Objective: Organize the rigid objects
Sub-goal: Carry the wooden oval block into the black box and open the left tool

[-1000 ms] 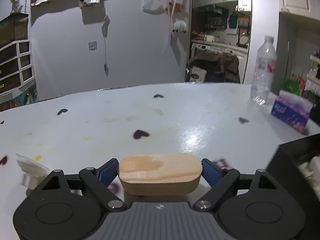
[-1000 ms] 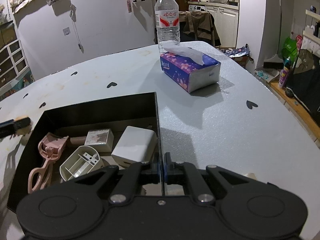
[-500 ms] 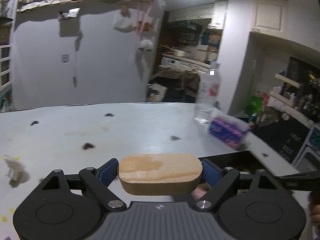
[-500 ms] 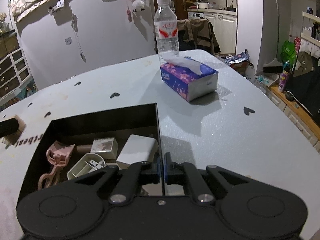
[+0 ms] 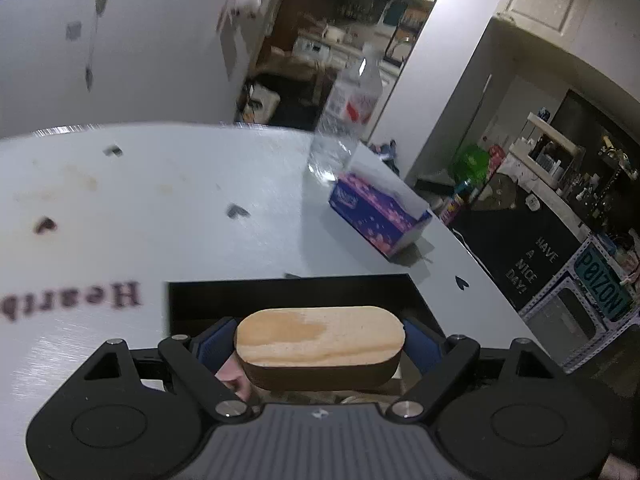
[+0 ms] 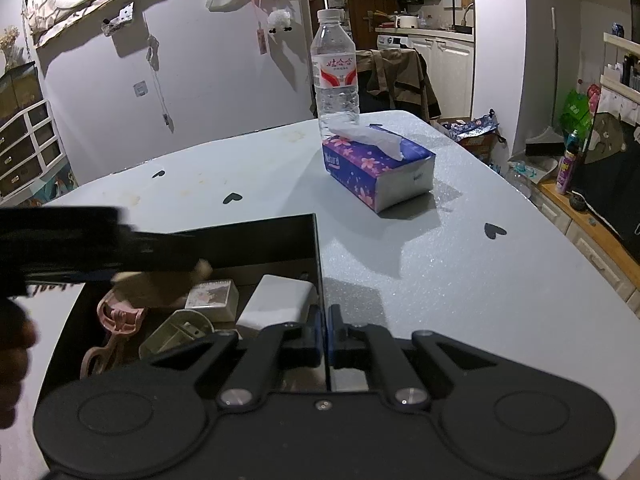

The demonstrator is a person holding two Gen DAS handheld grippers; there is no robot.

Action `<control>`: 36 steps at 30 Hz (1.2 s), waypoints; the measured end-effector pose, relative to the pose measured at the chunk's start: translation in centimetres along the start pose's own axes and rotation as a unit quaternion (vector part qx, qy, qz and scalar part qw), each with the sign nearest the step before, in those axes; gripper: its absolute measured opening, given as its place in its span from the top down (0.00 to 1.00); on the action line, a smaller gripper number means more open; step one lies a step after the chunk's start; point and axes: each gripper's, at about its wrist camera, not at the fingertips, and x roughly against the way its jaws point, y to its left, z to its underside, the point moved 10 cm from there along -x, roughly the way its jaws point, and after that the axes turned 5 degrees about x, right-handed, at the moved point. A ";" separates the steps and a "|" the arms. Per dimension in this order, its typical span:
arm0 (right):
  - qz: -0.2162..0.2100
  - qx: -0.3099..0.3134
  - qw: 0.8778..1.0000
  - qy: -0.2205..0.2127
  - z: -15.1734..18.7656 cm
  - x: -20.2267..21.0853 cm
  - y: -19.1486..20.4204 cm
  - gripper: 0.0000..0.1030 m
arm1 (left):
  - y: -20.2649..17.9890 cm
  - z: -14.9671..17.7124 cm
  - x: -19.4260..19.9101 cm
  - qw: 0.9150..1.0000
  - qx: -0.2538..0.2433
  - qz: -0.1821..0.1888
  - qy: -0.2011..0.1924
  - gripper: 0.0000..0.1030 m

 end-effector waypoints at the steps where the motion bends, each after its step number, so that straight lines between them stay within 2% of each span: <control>1: -0.001 0.001 1.000 0.000 0.0 0.0 0.0 0.97 | -0.1 0.1 -0.6 1.000 0.004 0.000 0.008 0.14; 6: -0.004 0.001 1.000 -0.002 0.0 0.0 0.0 0.97 | 0.2 0.0 -2.9 0.999 0.015 -0.018 0.021 0.14; 11: -0.004 0.001 1.000 -0.002 0.1 0.0 0.1 0.97 | 0.6 -0.3 -3.5 0.999 0.012 -0.037 0.002 0.11; 13: -0.005 0.001 1.000 -0.003 0.1 0.1 0.1 0.97 | 0.6 -0.3 -3.3 0.999 0.008 -0.038 0.002 0.03; 14: -0.006 0.000 1.000 -0.003 0.1 0.1 0.1 0.97 | 0.6 -0.3 -3.3 0.999 0.010 -0.036 0.005 0.03; 18: -0.006 0.000 1.000 -0.002 0.1 0.1 0.1 0.97 | 0.1 0.5 -2.9 0.999 0.007 -0.026 0.028 0.03; 23: -0.007 -0.002 1.000 -0.002 0.1 0.1 0.1 0.97 | -0.4 1.2 -2.2 0.999 -0.009 -0.025 0.033 0.02; 36: -0.008 -0.008 1.000 -0.001 0.1 0.0 0.0 0.96 | -0.9 2.1 1.2 0.999 -0.026 -0.023 0.022 0.02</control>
